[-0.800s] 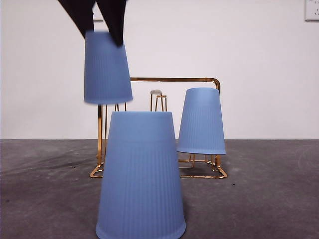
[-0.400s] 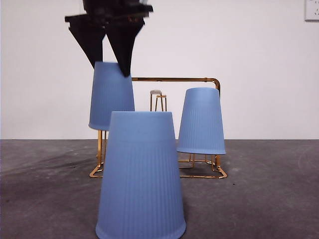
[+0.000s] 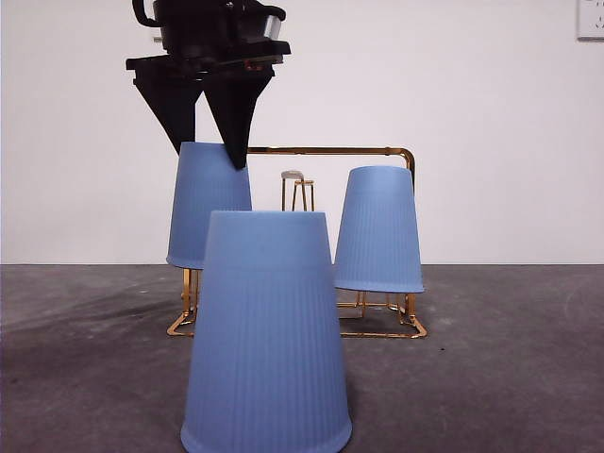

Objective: Pick the top cup and place it on cupholder, pick up the mid cup and place it on cupholder, last pick the bottom cup and place it on cupholder.

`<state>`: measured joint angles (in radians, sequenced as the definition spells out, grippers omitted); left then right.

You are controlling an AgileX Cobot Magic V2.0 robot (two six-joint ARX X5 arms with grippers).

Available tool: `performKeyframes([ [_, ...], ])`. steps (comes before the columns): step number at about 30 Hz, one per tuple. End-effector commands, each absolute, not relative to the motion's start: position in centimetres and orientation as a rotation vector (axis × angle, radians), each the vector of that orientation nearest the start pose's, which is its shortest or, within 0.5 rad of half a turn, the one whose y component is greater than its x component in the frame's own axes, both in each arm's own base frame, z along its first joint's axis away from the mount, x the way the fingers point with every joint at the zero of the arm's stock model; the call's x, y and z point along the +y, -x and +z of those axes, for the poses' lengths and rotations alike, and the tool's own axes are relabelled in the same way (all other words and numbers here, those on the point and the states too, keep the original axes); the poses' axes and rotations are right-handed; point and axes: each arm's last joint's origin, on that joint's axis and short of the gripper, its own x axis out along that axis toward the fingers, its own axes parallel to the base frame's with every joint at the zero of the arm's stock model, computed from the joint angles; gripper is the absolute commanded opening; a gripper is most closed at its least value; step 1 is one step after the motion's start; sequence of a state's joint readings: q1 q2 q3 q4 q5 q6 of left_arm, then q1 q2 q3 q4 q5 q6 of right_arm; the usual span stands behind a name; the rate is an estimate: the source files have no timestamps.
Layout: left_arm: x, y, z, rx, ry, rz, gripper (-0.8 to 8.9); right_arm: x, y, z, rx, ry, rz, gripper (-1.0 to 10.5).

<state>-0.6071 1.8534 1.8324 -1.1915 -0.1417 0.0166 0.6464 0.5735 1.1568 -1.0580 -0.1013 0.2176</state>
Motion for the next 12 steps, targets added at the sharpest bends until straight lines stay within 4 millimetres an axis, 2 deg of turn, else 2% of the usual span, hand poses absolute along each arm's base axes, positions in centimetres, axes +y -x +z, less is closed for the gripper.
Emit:
performKeyframes([
  [1,-21.02,-31.59,32.23,1.12,-0.47,-0.414,1.0,3.66,-4.33,39.0,0.539,-0.082,0.679,5.6],
  [3,-20.86,-31.66,32.22,1.124,-0.467,-0.411,2.3,3.66,-4.33,39.0,0.539,-0.082,0.679,5.6],
  [4,-20.86,-31.66,32.22,1.124,-0.466,-0.411,3.28,3.66,-4.33,39.0,0.539,-0.082,0.679,5.6],
  [6,-20.86,-31.65,32.25,1.123,-0.466,-0.412,4.31,3.66,-4.33,39.0,0.539,-0.082,0.679,5.6],
  [8,-20.84,-31.6,32.34,1.121,-0.464,-0.413,4.76,3.66,-4.33,39.01,0.538,-0.081,0.679,5.6],
  [12,-20.74,-31.3,33.02,1.108,-0.445,-0.408,4.76,3.66,-4.33,39.01,0.538,-0.081,0.678,5.6],
])
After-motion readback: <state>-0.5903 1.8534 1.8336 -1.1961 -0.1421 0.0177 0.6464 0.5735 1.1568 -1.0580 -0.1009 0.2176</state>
